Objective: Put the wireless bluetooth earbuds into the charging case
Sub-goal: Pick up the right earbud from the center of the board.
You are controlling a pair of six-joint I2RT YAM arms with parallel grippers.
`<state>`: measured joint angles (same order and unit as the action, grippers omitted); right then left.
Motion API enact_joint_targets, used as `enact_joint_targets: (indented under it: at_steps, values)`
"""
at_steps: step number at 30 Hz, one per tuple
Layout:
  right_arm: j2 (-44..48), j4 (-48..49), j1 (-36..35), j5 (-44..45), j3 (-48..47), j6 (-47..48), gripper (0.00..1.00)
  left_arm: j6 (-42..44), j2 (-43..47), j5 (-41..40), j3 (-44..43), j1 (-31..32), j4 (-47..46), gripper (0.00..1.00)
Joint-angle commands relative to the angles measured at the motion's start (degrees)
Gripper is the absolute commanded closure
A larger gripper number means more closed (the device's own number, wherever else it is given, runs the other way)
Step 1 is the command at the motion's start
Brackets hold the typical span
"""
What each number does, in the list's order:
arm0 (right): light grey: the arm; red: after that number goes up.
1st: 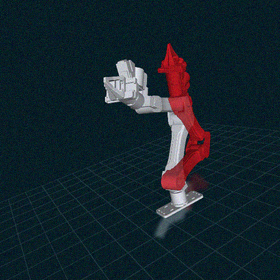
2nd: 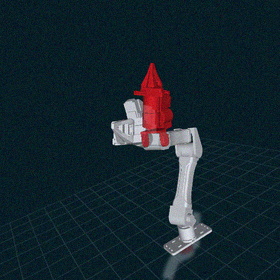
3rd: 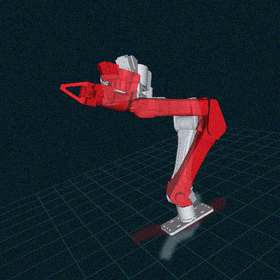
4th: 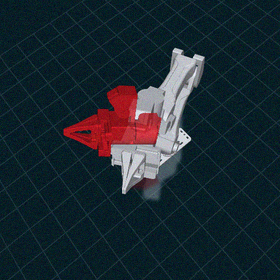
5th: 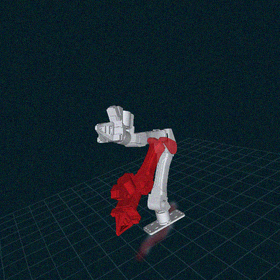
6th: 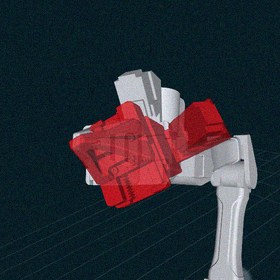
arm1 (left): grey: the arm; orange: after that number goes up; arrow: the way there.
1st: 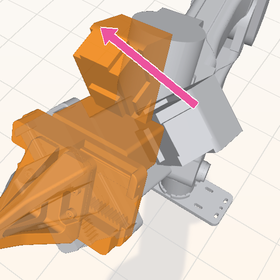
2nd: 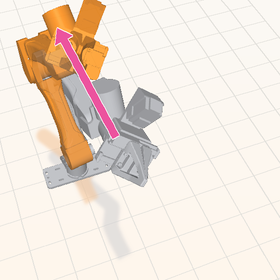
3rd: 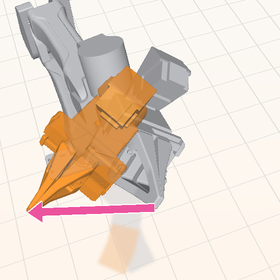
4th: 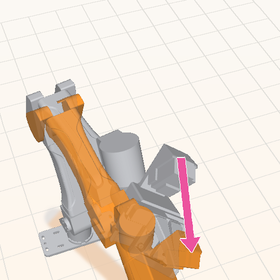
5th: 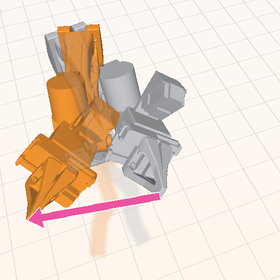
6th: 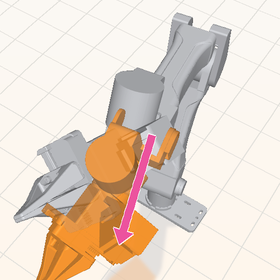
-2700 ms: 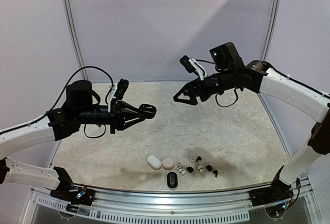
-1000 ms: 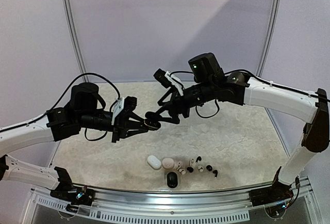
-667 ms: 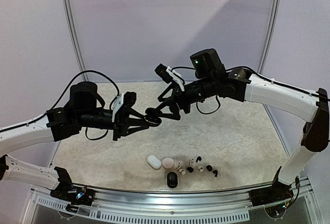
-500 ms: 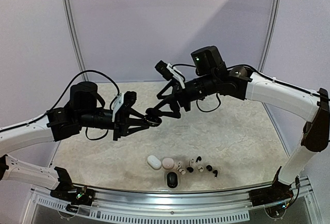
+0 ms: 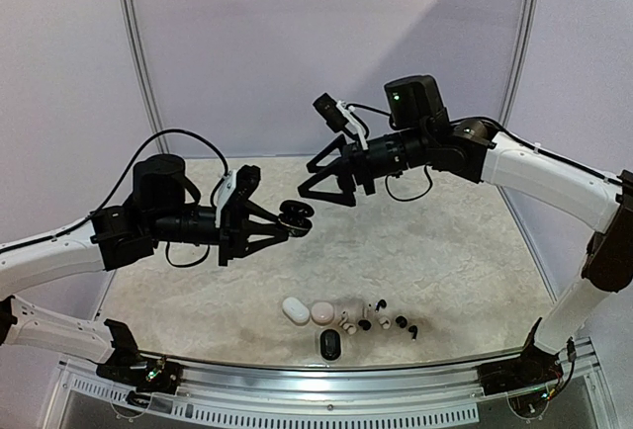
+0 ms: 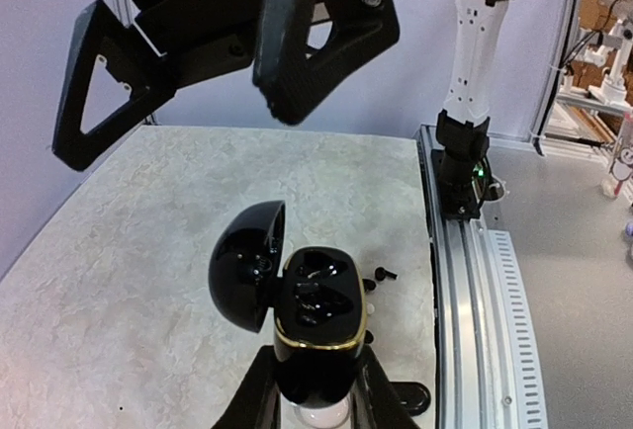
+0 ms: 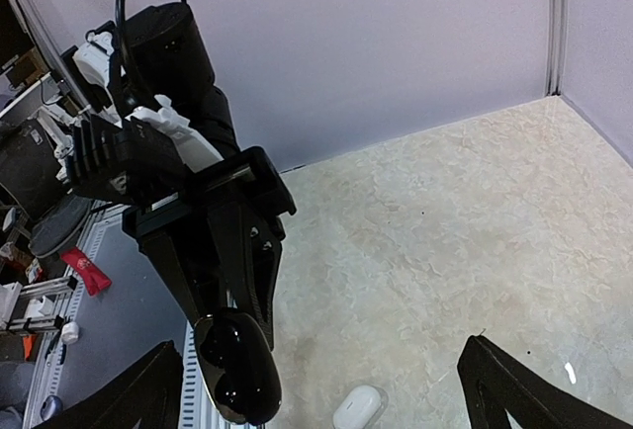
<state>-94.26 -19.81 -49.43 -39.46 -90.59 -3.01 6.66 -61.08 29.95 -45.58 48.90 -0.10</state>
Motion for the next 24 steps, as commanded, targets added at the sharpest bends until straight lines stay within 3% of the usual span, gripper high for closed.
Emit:
enact_joint_targets:
  at_steps: [1, 4, 9, 11, 17, 24]
  values:
    - [4.61, -1.64, 1.61, 2.5, 0.76, -1.34, 0.01, -5.02, -0.04, -0.27, 0.82, -0.37, -4.06, 1.0]
    - [6.09, -6.17, 3.74, 12.45, 1.76, -4.64, 0.01, -6.46, 0.29, -1.37, 1.25, -0.54, -5.04, 1.0]
    - [5.28, -33.2, 8.44, 41.16, 1.65, -17.48, 0.07, -10.5, 1.07, -3.22, 3.74, -0.74, -9.69, 1.0]
    - [5.02, -40.76, 8.47, 46.75, 3.8, -20.16, 0.08, -10.7, 1.26, -3.21, 4.65, -0.74, -11.01, 1.0]
    - [3.24, -46.76, 8.47, 42.74, 13.93, -27.14, 0.1, -10.7, 2.03, -2.76, 5.76, -0.74, -11.47, 1.0]
    - [4.82, -43.97, 7.76, 37.46, 24.98, -32.4, 0.29, -10.06, 2.99, -2.53, 6.87, -0.74, -11.29, 1.0]
